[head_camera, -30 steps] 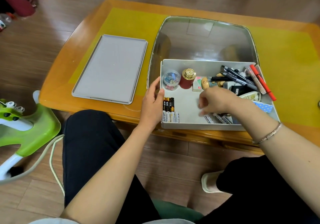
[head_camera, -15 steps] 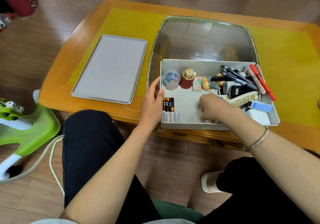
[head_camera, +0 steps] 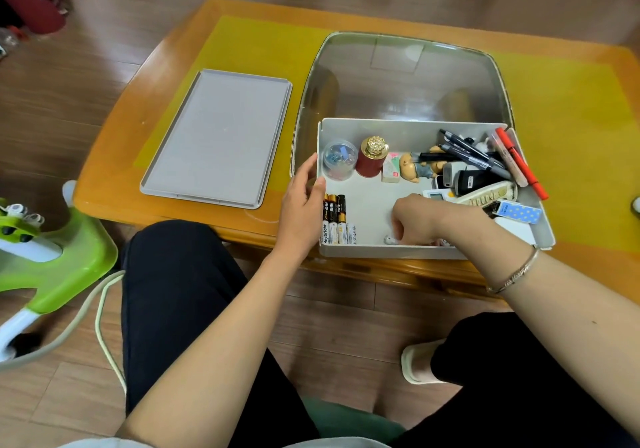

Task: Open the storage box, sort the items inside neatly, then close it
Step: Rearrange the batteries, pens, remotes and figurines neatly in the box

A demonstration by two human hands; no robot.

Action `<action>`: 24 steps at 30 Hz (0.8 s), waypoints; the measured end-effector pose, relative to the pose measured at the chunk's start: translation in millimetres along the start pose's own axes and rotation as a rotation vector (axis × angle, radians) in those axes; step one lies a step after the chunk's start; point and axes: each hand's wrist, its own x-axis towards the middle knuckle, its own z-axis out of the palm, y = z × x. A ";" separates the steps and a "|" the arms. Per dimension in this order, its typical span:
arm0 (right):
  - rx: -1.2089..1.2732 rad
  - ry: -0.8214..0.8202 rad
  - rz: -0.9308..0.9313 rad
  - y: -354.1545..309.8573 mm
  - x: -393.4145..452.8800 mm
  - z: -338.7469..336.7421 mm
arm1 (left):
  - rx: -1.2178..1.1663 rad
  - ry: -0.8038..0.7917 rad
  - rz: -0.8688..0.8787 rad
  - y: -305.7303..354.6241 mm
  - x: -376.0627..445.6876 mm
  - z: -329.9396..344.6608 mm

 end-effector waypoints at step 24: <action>0.626 0.041 -0.001 -27.2 8.8 -3.8 | 0.013 0.004 0.017 -0.4 0.6 0.6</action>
